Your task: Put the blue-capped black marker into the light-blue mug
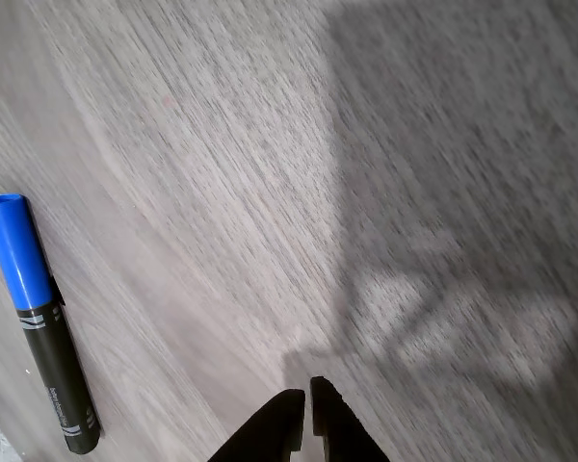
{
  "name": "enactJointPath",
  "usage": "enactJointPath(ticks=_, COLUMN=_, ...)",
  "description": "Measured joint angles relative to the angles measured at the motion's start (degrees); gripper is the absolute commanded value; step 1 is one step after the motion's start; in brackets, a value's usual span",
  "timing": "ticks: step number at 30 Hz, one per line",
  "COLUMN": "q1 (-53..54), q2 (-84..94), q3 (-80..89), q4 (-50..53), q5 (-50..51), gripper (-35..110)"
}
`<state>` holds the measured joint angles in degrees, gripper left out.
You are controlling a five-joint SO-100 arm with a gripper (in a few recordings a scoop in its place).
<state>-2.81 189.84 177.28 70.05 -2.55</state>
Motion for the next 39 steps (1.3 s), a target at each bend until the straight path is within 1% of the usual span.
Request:
enactJointPath(ticks=20, q1=-0.18, q2=0.00, q3=0.00, q4=0.00, q5=0.35, gripper=0)
enactJointPath(ticks=25, q1=-4.22, q2=0.00, q3=0.00, q4=-5.45, q5=4.22, gripper=0)
enactJointPath(ticks=27, q1=-4.13, q2=0.00, q3=0.00, q4=-8.53, q5=5.10, gripper=0)
enactJointPath(ticks=31, q1=-6.15, q2=0.00, q3=-0.88, q4=-10.81, q5=1.67, gripper=0)
enactJointPath(ticks=35, q1=-6.86, q2=-2.81, q3=-8.88, q4=-12.30, q5=-1.14, gripper=0)
enactJointPath(ticks=37, q1=-6.68, q2=-10.90, q3=-16.79, q4=-12.04, q5=-1.32, gripper=0)
enactJointPath(ticks=39, q1=-6.94, q2=-22.94, q3=-27.86, q4=-8.96, q5=-1.05, gripper=0)
